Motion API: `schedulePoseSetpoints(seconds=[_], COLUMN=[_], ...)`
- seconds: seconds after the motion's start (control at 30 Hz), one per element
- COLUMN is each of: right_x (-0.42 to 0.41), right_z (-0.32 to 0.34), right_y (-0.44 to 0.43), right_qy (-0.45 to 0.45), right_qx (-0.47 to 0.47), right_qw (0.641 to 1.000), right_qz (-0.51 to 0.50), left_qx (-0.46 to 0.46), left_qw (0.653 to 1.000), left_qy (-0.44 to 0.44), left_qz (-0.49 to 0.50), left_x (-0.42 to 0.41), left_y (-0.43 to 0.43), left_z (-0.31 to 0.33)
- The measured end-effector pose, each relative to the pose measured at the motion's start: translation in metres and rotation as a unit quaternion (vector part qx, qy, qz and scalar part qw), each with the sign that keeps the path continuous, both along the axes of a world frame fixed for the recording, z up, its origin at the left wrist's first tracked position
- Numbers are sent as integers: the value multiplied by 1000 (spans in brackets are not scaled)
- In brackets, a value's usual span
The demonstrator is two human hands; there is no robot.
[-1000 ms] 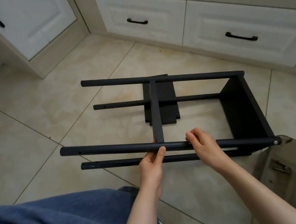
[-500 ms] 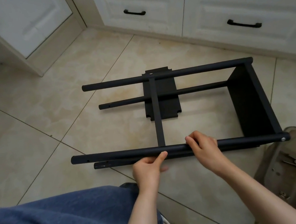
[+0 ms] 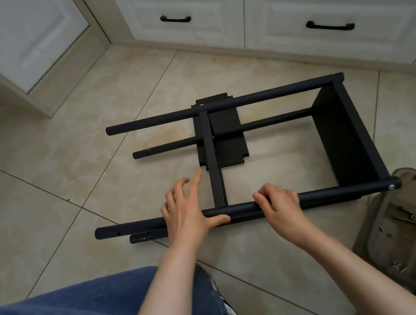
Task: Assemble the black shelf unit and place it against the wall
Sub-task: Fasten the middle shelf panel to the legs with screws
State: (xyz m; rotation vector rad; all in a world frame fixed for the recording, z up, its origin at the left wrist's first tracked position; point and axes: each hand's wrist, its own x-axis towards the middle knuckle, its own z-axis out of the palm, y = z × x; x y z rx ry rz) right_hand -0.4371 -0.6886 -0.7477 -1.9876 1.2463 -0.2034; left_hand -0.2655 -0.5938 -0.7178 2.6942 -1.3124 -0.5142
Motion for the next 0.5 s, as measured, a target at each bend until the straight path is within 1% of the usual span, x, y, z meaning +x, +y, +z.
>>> schedulePoseSetpoints(seconds=[0.1, 0.17, 0.27, 0.3, 0.37, 0.5], right_x=[1, 3, 8, 9, 11, 17], right_z=[-5, -7, -7, -7, -5, 1], right_y=[2, 6, 12, 10, 5, -11], right_qy=[-6, -5, 11, 22, 48, 88], right_qx=[6, 4, -28, -40, -47, -15], right_qw=[1000, 999, 998, 998, 997, 996], right_qz=[-18, -38, -50, -48, -38, -13], left_qx=[40, 61, 80, 74, 56, 17], left_qw=[988, 970, 936, 926, 919, 921], left_qy=[-30, -38, -56, -62, -65, -47], left_qz=[-147, -232, -339, -364, -385, -385], left_x=[18, 30, 45, 48, 52, 53], left_y=[-10, -16, -23, -25, -25, -20], left_z=[-5, -8, -14, -16, -21, -29])
